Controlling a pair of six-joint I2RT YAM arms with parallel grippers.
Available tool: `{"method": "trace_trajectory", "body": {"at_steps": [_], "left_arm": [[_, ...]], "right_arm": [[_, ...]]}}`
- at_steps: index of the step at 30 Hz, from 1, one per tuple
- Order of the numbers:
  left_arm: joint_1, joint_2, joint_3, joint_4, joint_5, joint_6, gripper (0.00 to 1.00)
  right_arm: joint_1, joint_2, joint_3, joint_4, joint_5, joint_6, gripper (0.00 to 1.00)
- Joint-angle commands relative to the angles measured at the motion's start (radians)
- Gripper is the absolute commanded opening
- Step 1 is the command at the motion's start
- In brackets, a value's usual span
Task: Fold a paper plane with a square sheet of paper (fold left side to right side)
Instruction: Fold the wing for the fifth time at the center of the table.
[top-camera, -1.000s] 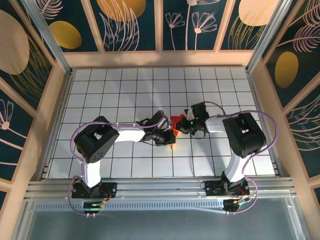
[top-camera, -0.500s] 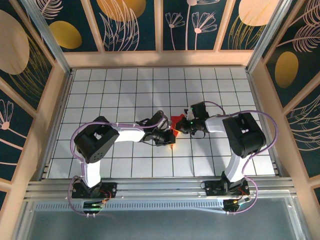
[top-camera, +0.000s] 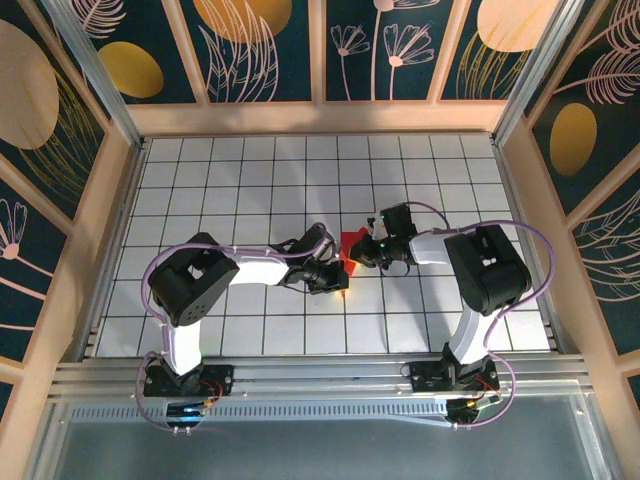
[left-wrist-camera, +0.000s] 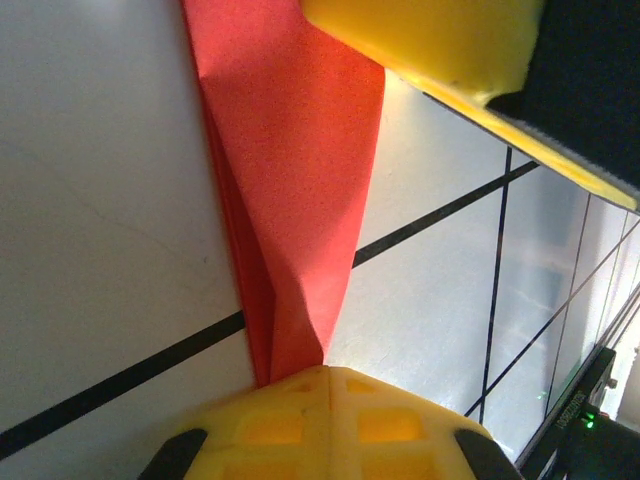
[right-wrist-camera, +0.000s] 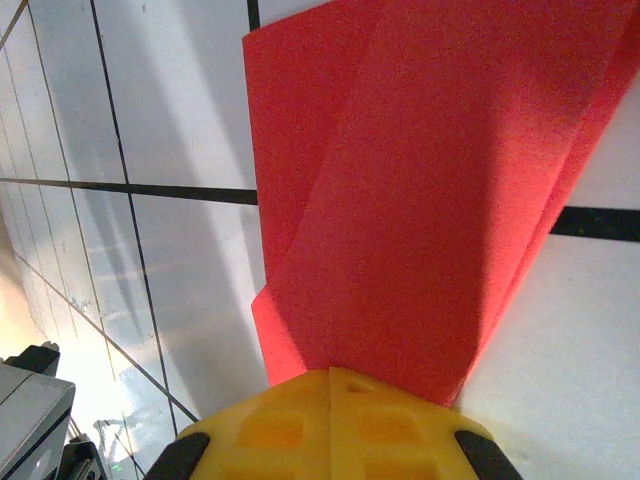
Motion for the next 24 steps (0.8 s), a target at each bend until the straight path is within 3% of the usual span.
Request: {"method": "trace_trajectory", "body": {"at_steps": [1,12,24], "left_arm": [[-0.007,0.036,-0.002,-0.106,-0.058,0.033,0.00],[-0.010,0.041,-0.001,-0.140,-0.097,0.049,0.00],[-0.010,0.041,0.002,-0.160,-0.111,0.056,0.00]], "right_arm": [[0.011,0.016,0.006,-0.096,0.113,-0.028,0.00],[0.017,-0.167,-0.067,-0.045,0.061,-0.014,0.00],[0.072,-0.089,-0.081,0.070,0.032,0.021,0.00]]}}
